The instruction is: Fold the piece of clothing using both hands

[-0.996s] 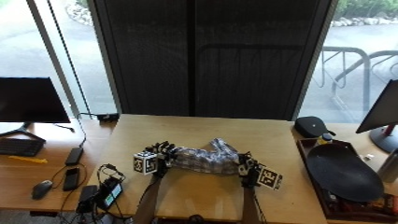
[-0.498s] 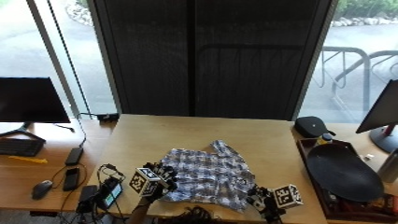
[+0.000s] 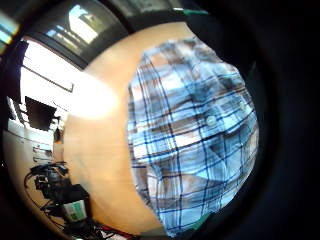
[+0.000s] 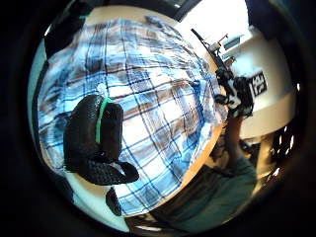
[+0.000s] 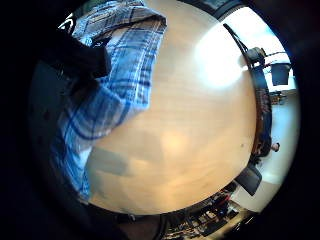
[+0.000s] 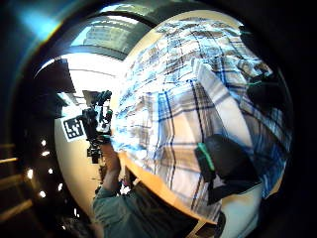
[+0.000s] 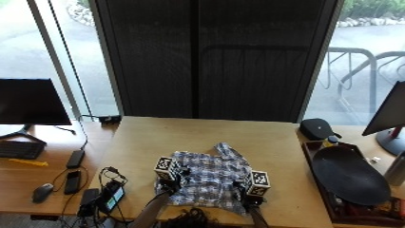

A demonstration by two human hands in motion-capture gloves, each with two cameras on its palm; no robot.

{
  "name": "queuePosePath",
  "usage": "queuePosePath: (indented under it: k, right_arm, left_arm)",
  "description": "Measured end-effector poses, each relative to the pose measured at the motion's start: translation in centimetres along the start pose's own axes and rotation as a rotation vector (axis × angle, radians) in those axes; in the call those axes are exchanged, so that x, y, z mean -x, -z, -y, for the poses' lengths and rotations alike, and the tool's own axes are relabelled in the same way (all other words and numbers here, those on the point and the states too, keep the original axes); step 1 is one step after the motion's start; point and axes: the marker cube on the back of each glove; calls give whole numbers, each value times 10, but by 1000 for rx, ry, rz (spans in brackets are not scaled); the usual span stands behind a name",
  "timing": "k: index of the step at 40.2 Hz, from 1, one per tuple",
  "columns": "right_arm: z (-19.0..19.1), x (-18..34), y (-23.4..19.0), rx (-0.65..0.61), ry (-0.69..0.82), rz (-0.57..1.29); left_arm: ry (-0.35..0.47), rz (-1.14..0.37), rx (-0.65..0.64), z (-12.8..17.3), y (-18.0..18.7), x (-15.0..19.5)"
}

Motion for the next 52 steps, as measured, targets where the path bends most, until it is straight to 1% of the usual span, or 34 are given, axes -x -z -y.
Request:
queuePosePath:
  k: [2,4,6,8,10,12,14,16,18,20,22,24,26,27,29,31,33,34,36,39,41,43,44,46,47,49,52]
  right_arm:
    - [-1,6,2,-38,18,-29]
    - [-2,7,2,-88,61,-10]
    - [-10,11,6,-111,143,67]
    - [-26,18,14,-86,271,193]
    - [-48,26,22,-12,415,329]
    - [-74,30,31,102,542,436]
    - [-100,33,39,234,652,528]
    - [-120,34,44,321,717,584]
    - [-124,29,43,328,701,562]
    - [-119,24,39,278,624,542]
    - [-105,23,34,176,504,534]
    - [-86,24,26,51,368,491]
    - [-68,25,15,-18,259,414]
    - [-61,26,9,-24,218,368]
    - [-47,30,-5,13,161,264]
    - [-36,36,-16,98,120,129]
    - [-31,47,-18,186,88,-10]
    - [-29,52,-17,215,75,-63]
    - [-20,57,-19,237,55,-137]
    - [2,55,-24,218,32,-204]
    - [19,51,-25,205,27,-204]
    - [37,53,-27,191,80,-131]
    - [46,58,-29,180,145,-56]
    - [66,68,-32,149,287,102]
    - [75,70,-33,134,320,140]
    - [90,63,-32,112,294,124]
    - [106,55,-30,103,249,118]
  left_arm:
    - [40,-45,51,-4,5,-3]
    - [72,-58,85,-6,4,-1]
    - [101,-25,109,-8,1,3]
    - [116,50,106,-8,-1,10]
    - [121,137,94,-7,-4,18]
    - [123,192,109,-9,-7,22]
    - [122,198,146,-12,-10,22]
    - [114,152,204,-18,-12,15]
    - [116,104,253,-24,-12,8]
    - [141,120,264,-27,-9,6]
    - [159,145,249,-28,-7,4]
    - [160,158,223,-27,-6,-2]
    - [158,166,218,-28,-7,-8]
    - [160,167,231,-30,-8,-11]
    - [165,164,287,-35,-11,-17]
    - [174,156,390,-41,-16,-22]
    - [186,149,504,-48,-21,-26]
    - [188,142,538,-49,-23,-27]
    - [190,117,553,-45,-26,-28]
    - [204,85,527,-30,-32,-23]
    - [220,87,480,-13,-40,-12]
    - [223,80,404,10,-49,1]
    - [218,63,379,21,-54,6]
    - [208,17,384,37,-59,9]
    - [208,2,400,43,-61,10]
    - [212,-3,419,56,-65,12]
    - [198,1,391,77,-69,14]
